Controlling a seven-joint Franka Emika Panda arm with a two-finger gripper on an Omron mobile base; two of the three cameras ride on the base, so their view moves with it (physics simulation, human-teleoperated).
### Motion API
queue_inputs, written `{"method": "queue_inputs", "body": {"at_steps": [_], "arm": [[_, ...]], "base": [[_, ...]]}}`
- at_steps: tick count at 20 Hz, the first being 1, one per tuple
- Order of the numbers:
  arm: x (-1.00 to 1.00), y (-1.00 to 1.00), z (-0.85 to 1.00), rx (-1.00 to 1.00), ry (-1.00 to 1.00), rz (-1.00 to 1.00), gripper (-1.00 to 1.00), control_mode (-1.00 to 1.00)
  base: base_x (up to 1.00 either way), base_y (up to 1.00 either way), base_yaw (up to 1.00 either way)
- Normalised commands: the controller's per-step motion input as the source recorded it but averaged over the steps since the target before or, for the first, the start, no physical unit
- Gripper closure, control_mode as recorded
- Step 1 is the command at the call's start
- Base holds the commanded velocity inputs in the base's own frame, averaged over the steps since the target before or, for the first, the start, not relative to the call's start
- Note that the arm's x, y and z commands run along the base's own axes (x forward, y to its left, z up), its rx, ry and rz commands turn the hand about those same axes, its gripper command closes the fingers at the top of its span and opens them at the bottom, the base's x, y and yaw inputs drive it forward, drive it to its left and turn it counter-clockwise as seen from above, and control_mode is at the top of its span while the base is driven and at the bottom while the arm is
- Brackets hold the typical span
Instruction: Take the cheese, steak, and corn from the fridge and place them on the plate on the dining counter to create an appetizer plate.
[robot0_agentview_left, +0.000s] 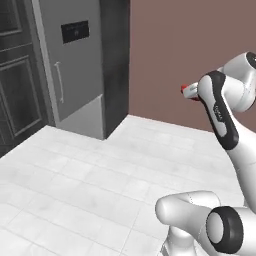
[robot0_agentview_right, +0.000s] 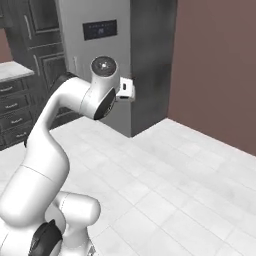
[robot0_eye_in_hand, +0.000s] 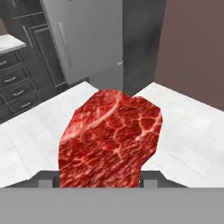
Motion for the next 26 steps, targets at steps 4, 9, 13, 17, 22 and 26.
{"method": "queue_inputs", "body": {"at_steps": [4,9,13,17,22,26], "arm": [[0.0,0.0,0.0,0.0,0.0,0.0,1.0,1.0],[0.0,0.0,0.0,0.0,0.0,0.0,1.0,1.0],[0.0,0.0,0.0,0.0,0.0,0.0,1.0,1.0],[0.0,0.0,0.0,0.0,0.0,0.0,1.0,1.0],[0.0,0.0,0.0,0.0,0.0,0.0,1.0,1.0],[0.0,0.0,0.0,0.0,0.0,0.0,1.0,1.0]], "base": [[-1.0,-0.27,0.58],[-1.0,-0.05,0.51],[-1.0,0.0,0.44],[-1.0,-0.01,0.43],[-1.0,-0.04,0.41],[-1.0,0.0,0.38]]}}
